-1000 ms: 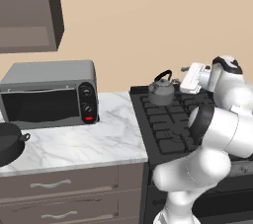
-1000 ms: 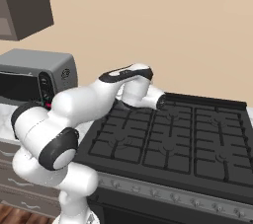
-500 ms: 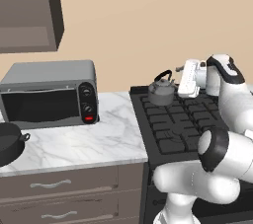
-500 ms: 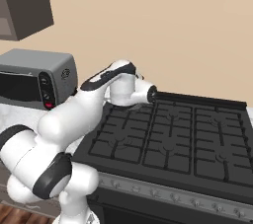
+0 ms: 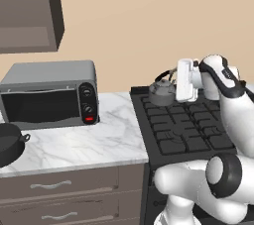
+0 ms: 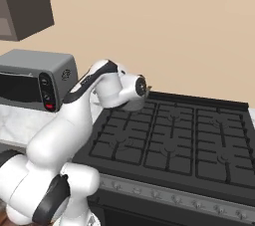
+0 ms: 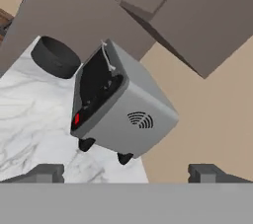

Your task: Pick the kettle from the cabinet and place it on a stove burner. Then pick the pot from the counter and place it on another stove burner. Finally, turn both burners on.

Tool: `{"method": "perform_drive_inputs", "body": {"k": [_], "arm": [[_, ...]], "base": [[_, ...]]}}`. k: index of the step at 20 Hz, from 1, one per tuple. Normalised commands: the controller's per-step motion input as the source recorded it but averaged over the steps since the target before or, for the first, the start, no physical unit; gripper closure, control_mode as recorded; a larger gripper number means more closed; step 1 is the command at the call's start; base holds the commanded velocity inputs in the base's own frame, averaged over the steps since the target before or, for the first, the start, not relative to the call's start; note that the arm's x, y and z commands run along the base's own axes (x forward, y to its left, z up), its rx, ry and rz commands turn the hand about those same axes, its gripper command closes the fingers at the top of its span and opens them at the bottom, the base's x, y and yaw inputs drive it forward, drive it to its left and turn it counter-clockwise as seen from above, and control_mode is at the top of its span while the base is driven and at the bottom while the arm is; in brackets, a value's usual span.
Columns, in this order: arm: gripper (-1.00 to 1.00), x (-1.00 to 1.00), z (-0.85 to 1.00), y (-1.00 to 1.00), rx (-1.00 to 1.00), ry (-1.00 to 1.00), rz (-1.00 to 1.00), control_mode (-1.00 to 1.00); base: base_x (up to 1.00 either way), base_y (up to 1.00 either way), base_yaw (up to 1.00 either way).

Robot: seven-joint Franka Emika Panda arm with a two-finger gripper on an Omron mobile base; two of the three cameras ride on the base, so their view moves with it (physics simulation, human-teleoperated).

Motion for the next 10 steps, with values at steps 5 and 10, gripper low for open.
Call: {"method": "perform_drive_inputs", "body": {"k": [5, 10], "arm": [[-1.0, -0.29, 0.0, 0.36, -0.2, -0.08, 0.1, -1.0], [-1.0, -0.23, 0.0, 0.38, -0.19, -0.05, 0.1, -1.0]], "base": [[0.0, 0.0, 0.0], [0.0, 0.0, 0.0]]}}
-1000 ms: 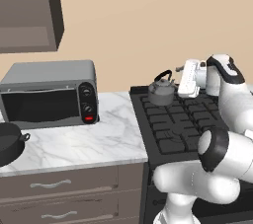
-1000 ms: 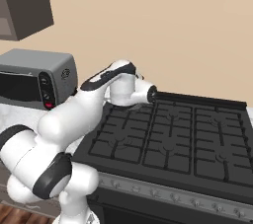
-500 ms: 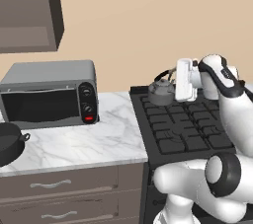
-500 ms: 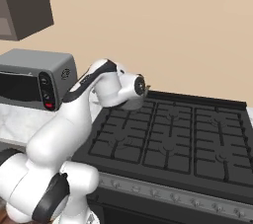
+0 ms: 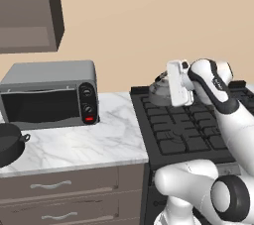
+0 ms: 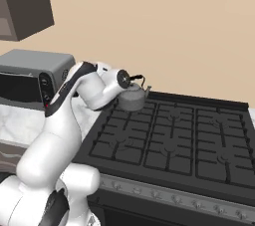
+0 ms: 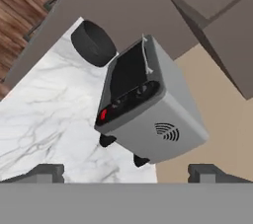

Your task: Pick the kettle from the cabinet and place it on a stove burner. Then pick the pot from the counter and place it on another stove burner. Finally, turn both burners on.

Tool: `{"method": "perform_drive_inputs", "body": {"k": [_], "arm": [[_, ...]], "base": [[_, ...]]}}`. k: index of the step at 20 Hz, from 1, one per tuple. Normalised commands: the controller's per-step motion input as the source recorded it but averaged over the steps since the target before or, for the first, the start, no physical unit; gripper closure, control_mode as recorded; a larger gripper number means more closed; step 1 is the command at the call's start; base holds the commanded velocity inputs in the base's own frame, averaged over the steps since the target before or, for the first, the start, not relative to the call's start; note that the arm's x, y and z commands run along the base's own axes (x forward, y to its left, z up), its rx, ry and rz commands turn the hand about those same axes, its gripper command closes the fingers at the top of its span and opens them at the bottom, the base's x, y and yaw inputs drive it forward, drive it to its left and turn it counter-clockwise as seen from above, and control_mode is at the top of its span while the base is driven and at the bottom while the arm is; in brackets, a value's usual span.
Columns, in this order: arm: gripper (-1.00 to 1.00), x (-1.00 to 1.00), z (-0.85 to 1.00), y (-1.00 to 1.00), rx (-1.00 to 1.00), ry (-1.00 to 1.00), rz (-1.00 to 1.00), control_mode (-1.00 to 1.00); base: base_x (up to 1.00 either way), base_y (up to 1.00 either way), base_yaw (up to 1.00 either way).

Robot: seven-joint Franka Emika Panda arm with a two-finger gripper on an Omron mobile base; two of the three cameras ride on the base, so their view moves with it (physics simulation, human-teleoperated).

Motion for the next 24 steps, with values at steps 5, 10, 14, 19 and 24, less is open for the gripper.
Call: {"method": "perform_drive_inputs", "body": {"k": [5, 10, 14, 19, 24], "arm": [[-1.0, -0.24, 0.0, 0.38, -0.15, -0.05, 0.1, -1.0], [-1.0, -0.3, 0.0, 0.31, -0.12, -0.1, 0.09, -1.0], [-1.0, -0.24, -0.02, 0.19, -0.07, -0.02, 0.09, -1.0], [-1.0, -0.13, -0.01, 0.02, -0.03, -0.07, 0.03, -1.0], [-1.0, -0.05, 0.0, 0.05, -0.02, -0.15, 0.06, -1.0]], "base": [[0.0, 0.0, 0.0], [0.0, 0.0, 0.0], [0.0, 0.0, 0.0], [0.0, 0.0, 0.0], [0.0, 0.0, 0.0]]}}
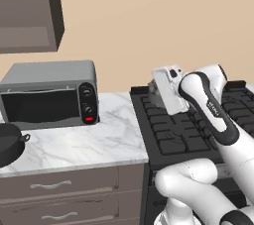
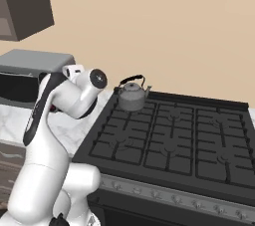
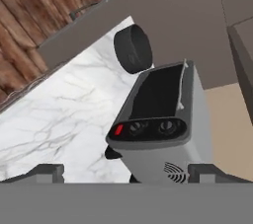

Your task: Pick the kettle from the cabinet and place it on a stove burner. Then pick the pot from the counter and place it on another stove burner. Finally, turn both burners on.

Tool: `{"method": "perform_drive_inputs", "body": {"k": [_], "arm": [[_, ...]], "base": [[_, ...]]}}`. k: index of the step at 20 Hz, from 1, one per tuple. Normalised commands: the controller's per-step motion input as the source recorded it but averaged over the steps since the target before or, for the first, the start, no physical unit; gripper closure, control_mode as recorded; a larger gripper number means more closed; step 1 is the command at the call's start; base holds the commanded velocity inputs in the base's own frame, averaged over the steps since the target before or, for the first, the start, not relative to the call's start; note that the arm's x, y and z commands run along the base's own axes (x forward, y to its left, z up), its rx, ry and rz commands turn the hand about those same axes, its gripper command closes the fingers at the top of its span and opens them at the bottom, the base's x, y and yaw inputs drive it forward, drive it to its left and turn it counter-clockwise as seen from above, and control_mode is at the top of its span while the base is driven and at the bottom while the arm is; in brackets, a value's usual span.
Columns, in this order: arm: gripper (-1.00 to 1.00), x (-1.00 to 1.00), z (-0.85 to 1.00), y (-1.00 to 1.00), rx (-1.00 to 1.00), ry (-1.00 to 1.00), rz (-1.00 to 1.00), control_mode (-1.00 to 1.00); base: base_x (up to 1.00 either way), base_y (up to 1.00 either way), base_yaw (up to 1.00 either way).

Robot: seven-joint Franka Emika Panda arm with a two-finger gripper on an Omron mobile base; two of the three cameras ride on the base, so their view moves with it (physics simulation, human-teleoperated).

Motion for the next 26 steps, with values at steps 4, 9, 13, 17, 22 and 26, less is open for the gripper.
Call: {"method": "perform_drive_inputs", "body": {"k": [4, 9, 13, 17, 22, 26], "arm": [[-1.0, -0.05, 0.0, 0.18, -0.04, -0.11, 0.05, -1.0], [-1.0, -0.11, 0.0, 0.24, -0.05, -0.05, 0.04, -1.0], [-1.0, -0.17, 0.0, 0.19, -0.04, -0.05, 0.04, -1.0], [-1.0, -0.18, -0.01, 0.26, -0.07, -0.05, 0.05, -1.0], [-1.0, -0.14, 0.0, 0.25, -0.07, -0.04, 0.05, -1.0], [-1.0, -0.15, 0.0, 0.22, -0.06, -0.04, 0.06, -1.0]], "base": [[0.0, 0.0, 0.0], [0.0, 0.0, 0.0], [0.0, 0.0, 0.0], [0.0, 0.0, 0.0], [0.0, 0.0, 0.0], [0.0, 0.0, 0.0]]}}
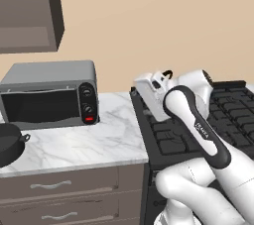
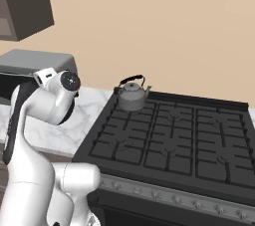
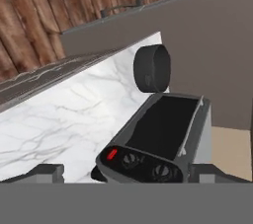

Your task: Pick the kettle from the cabinet and place it on a stove burner. Then pick the pot from the counter and place it on another stove burner. Finally, turn both burners on.

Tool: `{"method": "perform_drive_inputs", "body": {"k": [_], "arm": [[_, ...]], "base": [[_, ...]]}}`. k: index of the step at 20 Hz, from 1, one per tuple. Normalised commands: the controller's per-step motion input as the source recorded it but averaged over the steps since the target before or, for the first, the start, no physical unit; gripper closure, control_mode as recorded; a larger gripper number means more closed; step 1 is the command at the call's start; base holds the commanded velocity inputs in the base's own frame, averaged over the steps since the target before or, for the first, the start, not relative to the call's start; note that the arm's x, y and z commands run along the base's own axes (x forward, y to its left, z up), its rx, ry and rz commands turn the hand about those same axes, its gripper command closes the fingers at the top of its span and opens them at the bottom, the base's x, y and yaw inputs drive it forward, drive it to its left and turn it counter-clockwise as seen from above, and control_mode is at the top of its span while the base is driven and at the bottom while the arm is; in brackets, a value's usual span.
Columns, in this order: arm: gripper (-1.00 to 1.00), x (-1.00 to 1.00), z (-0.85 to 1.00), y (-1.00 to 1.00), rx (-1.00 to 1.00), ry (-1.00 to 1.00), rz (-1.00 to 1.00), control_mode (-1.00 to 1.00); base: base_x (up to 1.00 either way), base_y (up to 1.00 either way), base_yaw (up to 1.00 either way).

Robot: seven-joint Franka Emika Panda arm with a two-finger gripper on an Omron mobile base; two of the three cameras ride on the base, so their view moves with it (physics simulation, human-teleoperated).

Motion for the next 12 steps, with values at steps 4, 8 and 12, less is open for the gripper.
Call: {"method": "perform_drive_inputs", "body": {"k": [4, 8, 12], "arm": [[-1.0, -0.17, 0.0, 0.2, -0.05, -0.05, 0.05, -1.0], [-1.0, -0.29, 0.0, 0.15, -0.04, -0.09, 0.02, -1.0], [-1.0, -0.12, 0.0, 0.02, -0.01, -0.03, 0.0, 1.0]], "base": [[0.0, 0.0, 0.0], [0.0, 0.0, 0.0], [-0.41, 0.01, 0.0]]}}
